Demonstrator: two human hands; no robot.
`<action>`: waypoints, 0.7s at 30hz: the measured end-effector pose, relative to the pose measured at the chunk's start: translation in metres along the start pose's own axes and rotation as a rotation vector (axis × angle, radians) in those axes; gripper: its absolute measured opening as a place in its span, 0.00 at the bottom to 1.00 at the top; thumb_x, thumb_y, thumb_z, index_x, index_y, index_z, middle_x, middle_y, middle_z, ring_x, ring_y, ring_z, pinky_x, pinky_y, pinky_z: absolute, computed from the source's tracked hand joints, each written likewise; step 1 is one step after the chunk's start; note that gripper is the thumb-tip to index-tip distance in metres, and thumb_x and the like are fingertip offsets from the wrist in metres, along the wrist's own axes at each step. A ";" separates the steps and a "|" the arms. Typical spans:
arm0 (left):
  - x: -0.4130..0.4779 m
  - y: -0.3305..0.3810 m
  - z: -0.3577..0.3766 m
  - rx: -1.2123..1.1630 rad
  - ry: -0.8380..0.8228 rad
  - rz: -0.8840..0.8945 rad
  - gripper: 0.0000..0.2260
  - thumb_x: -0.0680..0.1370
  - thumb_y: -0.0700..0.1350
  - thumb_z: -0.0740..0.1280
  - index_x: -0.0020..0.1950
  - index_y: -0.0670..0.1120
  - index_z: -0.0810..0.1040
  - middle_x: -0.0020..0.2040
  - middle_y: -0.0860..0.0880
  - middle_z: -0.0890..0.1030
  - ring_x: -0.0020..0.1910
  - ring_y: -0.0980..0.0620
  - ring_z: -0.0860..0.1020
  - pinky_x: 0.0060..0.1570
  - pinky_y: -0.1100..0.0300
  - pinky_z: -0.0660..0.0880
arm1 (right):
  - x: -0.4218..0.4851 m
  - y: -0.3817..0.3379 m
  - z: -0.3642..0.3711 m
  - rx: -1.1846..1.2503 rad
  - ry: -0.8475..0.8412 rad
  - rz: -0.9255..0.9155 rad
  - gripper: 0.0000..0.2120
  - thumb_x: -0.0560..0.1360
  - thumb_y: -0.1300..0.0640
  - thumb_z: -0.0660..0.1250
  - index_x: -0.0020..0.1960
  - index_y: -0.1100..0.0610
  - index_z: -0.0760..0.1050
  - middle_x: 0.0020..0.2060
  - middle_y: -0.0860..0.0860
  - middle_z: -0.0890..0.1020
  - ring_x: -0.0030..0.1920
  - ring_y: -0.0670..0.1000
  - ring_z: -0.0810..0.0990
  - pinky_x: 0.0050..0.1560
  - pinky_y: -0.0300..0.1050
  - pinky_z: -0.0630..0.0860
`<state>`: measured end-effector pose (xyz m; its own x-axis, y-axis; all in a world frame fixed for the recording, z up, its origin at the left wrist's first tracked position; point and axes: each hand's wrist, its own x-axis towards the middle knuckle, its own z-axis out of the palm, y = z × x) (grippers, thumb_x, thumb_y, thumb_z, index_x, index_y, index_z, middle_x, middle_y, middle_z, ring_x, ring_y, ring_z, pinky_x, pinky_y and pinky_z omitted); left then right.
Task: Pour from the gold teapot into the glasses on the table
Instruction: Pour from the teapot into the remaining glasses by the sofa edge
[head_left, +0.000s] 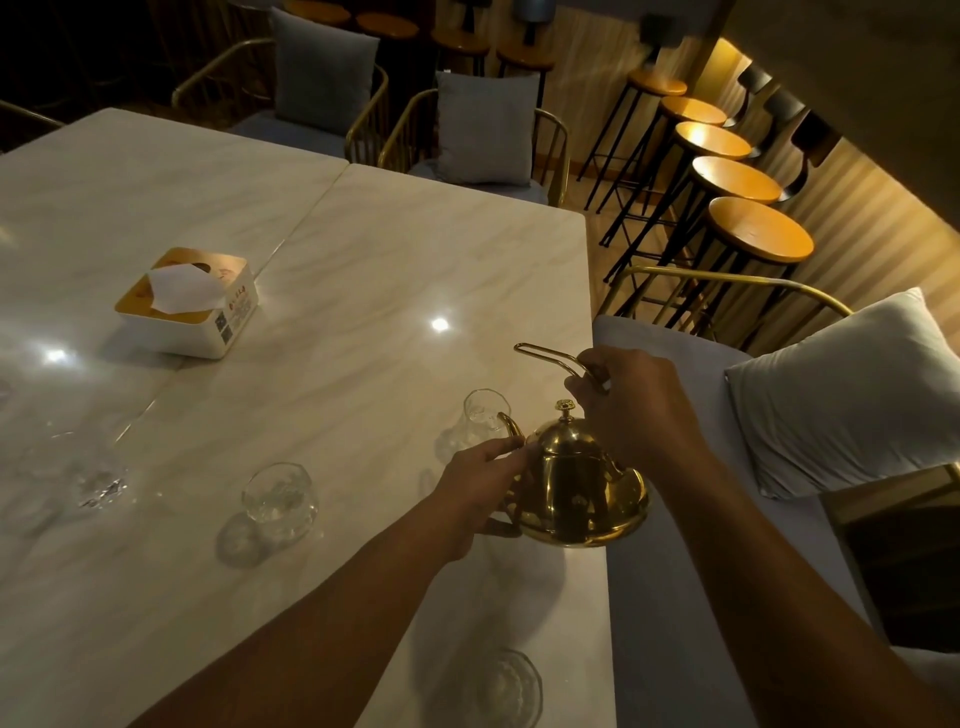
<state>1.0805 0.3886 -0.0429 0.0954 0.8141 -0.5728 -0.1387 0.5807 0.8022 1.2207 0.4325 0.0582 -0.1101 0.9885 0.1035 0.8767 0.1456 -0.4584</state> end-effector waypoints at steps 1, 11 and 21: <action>0.000 0.000 0.000 -0.003 0.001 -0.001 0.20 0.74 0.57 0.70 0.65 0.53 0.76 0.52 0.46 0.81 0.52 0.43 0.81 0.48 0.45 0.82 | 0.000 0.000 0.000 -0.003 0.002 -0.001 0.15 0.80 0.55 0.67 0.65 0.57 0.78 0.52 0.56 0.85 0.45 0.50 0.78 0.44 0.43 0.73; 0.002 0.000 0.003 -0.006 0.003 -0.010 0.21 0.74 0.57 0.70 0.65 0.54 0.76 0.53 0.46 0.81 0.51 0.42 0.81 0.46 0.46 0.83 | 0.004 0.000 -0.002 0.006 -0.003 -0.006 0.16 0.80 0.55 0.67 0.66 0.58 0.77 0.54 0.57 0.84 0.51 0.54 0.82 0.47 0.45 0.76; 0.002 0.001 0.005 -0.021 -0.007 -0.012 0.20 0.74 0.57 0.70 0.64 0.53 0.77 0.51 0.45 0.82 0.50 0.43 0.82 0.46 0.45 0.83 | 0.009 0.004 0.000 -0.008 0.005 -0.013 0.17 0.80 0.54 0.68 0.67 0.57 0.77 0.54 0.56 0.85 0.49 0.54 0.83 0.47 0.47 0.80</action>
<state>1.0852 0.3904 -0.0422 0.1040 0.8068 -0.5815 -0.1583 0.5907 0.7912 1.2232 0.4421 0.0570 -0.1194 0.9863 0.1142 0.8789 0.1585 -0.4500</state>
